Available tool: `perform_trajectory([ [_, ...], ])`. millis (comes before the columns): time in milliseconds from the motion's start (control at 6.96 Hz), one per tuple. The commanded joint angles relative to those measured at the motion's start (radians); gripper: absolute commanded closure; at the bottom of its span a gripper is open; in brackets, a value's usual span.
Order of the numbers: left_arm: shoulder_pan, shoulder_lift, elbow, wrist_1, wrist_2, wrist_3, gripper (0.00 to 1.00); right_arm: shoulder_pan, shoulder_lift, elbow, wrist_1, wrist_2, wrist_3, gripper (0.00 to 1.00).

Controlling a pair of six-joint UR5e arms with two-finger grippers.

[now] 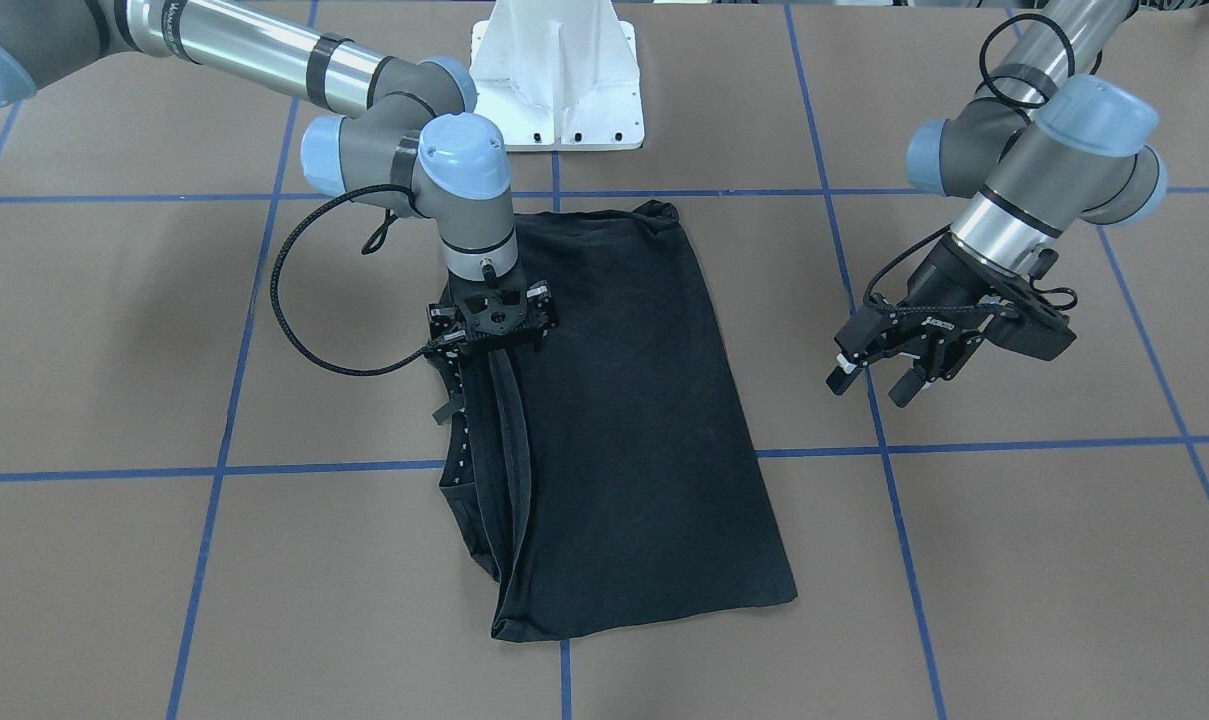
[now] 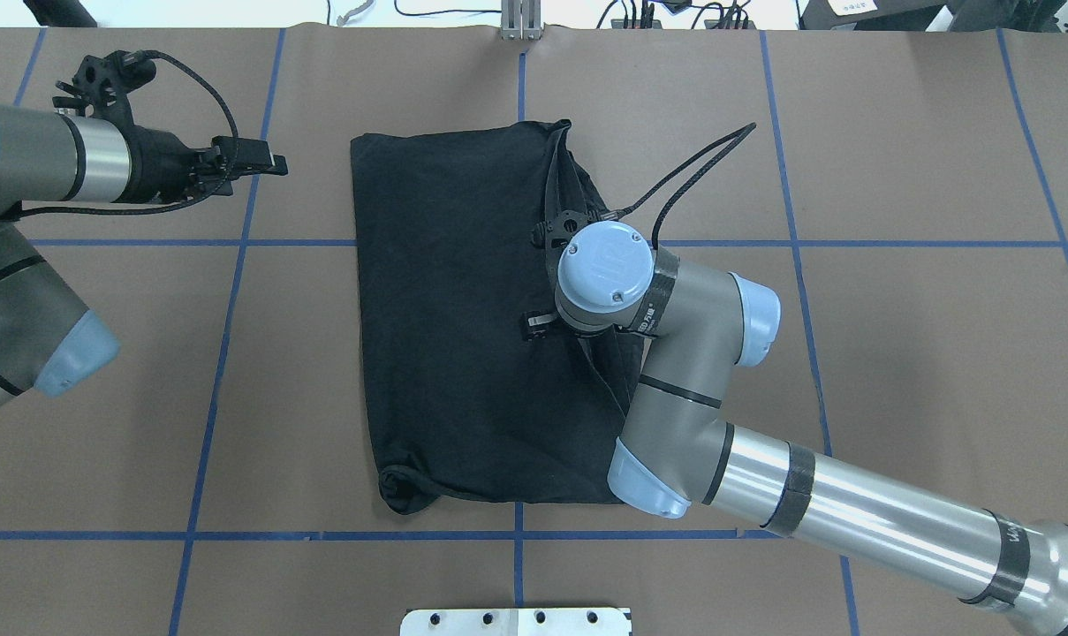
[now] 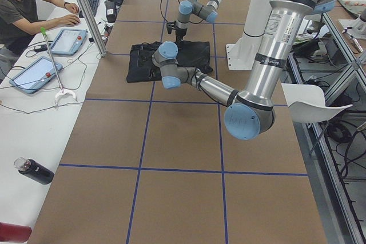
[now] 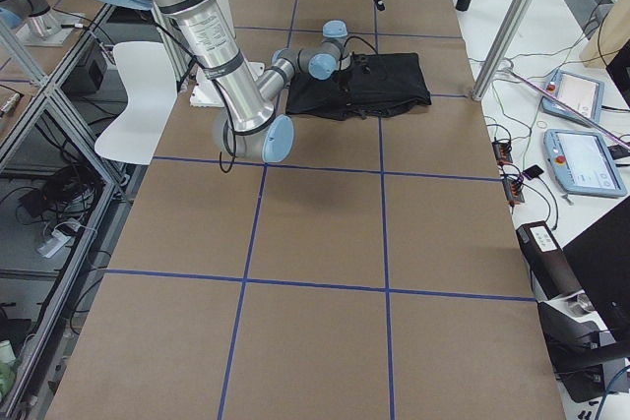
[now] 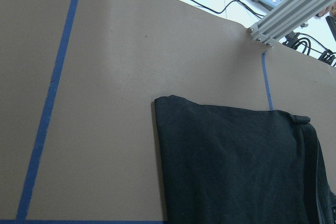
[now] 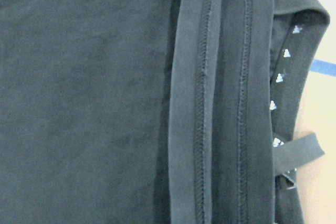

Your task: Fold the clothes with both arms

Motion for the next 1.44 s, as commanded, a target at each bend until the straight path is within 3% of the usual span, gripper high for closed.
perform_trajectory([
  [0,0.001,-0.001,0.002,0.0,0.0,-0.002,0.0,0.024,-0.006,-0.006,-0.002,0.002,-0.004,0.01],
  [1006,0.002,-0.004,-0.005,0.0,0.0,-0.006,0.0,0.145,-0.067,-0.037,-0.002,0.083,-0.111,0.01],
  [1293,0.001,-0.002,-0.007,0.0,-0.002,-0.004,0.0,0.204,-0.051,-0.013,0.003,0.179,-0.113,0.01],
])
